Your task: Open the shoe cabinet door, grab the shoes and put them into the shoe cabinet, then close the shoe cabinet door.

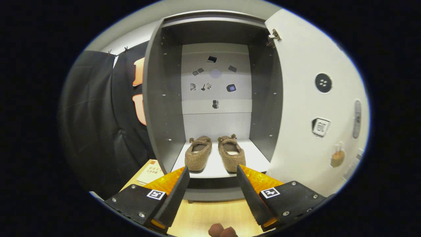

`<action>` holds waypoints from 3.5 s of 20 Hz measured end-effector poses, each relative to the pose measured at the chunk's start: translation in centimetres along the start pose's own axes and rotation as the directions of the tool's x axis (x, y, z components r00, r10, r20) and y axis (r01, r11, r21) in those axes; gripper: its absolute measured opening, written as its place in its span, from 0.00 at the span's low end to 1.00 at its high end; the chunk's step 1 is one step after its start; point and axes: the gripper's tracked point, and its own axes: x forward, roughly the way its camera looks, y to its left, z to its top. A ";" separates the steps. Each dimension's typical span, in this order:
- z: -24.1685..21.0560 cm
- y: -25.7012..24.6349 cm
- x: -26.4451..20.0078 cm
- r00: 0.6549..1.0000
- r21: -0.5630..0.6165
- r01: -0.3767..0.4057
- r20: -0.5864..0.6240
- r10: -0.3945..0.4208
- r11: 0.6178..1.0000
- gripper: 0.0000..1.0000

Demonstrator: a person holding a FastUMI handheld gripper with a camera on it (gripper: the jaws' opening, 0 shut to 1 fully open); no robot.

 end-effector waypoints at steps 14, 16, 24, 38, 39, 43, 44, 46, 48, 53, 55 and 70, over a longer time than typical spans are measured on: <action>1.6 -5.0 -14.7 0.993 0.088 -0.037 0.114 0.027 0.995 0.92; 1.7 -7.3 -16.7 0.992 0.087 -0.040 0.124 0.029 0.995 0.92; 1.5 -16.1 -23.6 0.985 0.097 -0.073 0.160 0.057 0.993 0.92; 0.6 -28.3 -20.5 0.986 0.176 -0.036 0.169 0.006 0.984 0.94; 0.9 -27.9 -20.1 0.985 0.173 -0.037 0.170 0.007 0.984 0.94; 0.9 -27.8 -20.1 0.984 0.118 0.020 0.172 -0.040 0.993 0.94; 0.9 -27.8 -20.1 0.984 0.111 0.033 0.170 -0.052 0.993 0.93; 1.0 -27.5 -20.1 0.984 0.105 0.058 0.161 -0.075 0.993 0.92; 1.1 -26.1 -20.3 0.985 0.114 0.070 0.149 -0.087 0.991 0.92; 1.0 -20.0 -19.8 0.986 0.122 0.088 0.130 -0.104 0.989 0.91; 1.1 -18.1 -19.7 0.986 0.129 0.094 0.125 -0.111 0.987 0.91; 2.9 -2.8 -14.5 0.995 0.063 0.009 0.103 -0.015 0.998 0.92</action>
